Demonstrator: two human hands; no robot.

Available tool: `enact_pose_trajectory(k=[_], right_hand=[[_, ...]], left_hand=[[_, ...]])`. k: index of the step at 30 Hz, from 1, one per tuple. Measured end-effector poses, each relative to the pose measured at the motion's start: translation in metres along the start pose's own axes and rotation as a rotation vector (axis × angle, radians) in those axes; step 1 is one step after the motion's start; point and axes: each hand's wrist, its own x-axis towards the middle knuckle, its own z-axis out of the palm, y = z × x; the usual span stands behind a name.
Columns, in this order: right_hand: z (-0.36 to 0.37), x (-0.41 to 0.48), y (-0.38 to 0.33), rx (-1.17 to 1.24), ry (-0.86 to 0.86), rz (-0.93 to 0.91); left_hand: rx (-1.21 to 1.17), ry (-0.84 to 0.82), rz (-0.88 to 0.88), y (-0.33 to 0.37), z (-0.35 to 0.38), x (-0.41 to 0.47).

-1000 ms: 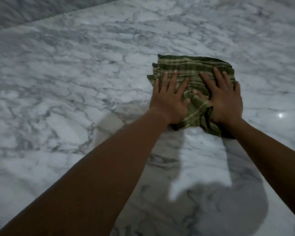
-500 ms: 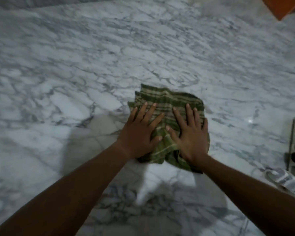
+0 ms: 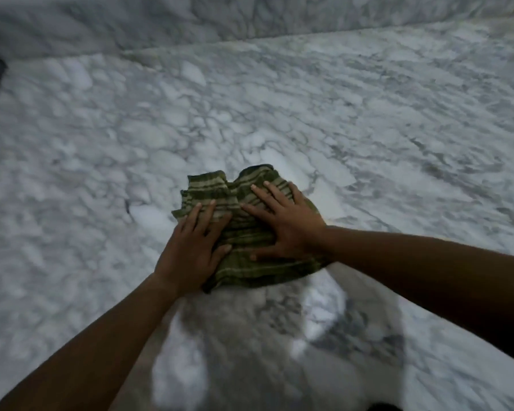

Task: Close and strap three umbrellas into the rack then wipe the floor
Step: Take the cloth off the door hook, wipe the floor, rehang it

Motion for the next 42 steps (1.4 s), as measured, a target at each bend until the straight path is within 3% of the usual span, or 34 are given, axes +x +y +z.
enact_pose_trajectory(k=[5, 12, 17, 19, 21, 24, 26, 29, 35, 42], right_hand=[[-0.007, 0.092, -0.065, 0.039, -0.090, -0.029], [0.015, 0.136, -0.212, -0.032, -0.086, -0.550], [0.009, 0.165, -0.303, -0.005, -0.146, -0.520], [-0.024, 0.164, -0.323, -0.024, -0.191, -0.498], [-0.066, 0.159, -0.336, 0.039, -0.186, -0.409], [-0.147, 0.147, -0.344, 0.322, -0.186, -0.165], [-0.216, 0.138, -0.351, 0.506, -0.263, -0.107], [-0.333, 0.119, -0.370, 0.621, -0.339, -0.161], [-0.571, 0.066, -0.461, 0.565, -0.400, -0.365], [-0.833, -0.001, -0.635, 0.358, -0.431, -0.639]], left_hand=[[-0.041, 0.044, -0.244, -0.069, 0.005, -0.035], [-0.112, 0.223, -0.536, -0.104, 0.045, -0.198], [-0.197, 0.161, -0.751, -0.137, 0.029, -0.238], [-0.323, 0.015, -0.833, -0.153, -0.010, -0.229], [-0.368, -0.048, -0.807, -0.169, -0.063, -0.221], [-0.621, 0.075, -0.768, -0.178, -0.156, -0.223], [-0.749, 0.121, -0.745, -0.181, -0.225, -0.241], [-0.800, 0.203, -0.724, -0.184, -0.331, -0.288], [-0.885, 0.366, -0.765, -0.192, -0.541, -0.409], [-0.658, 0.405, -0.838, -0.191, -0.811, -0.584]])
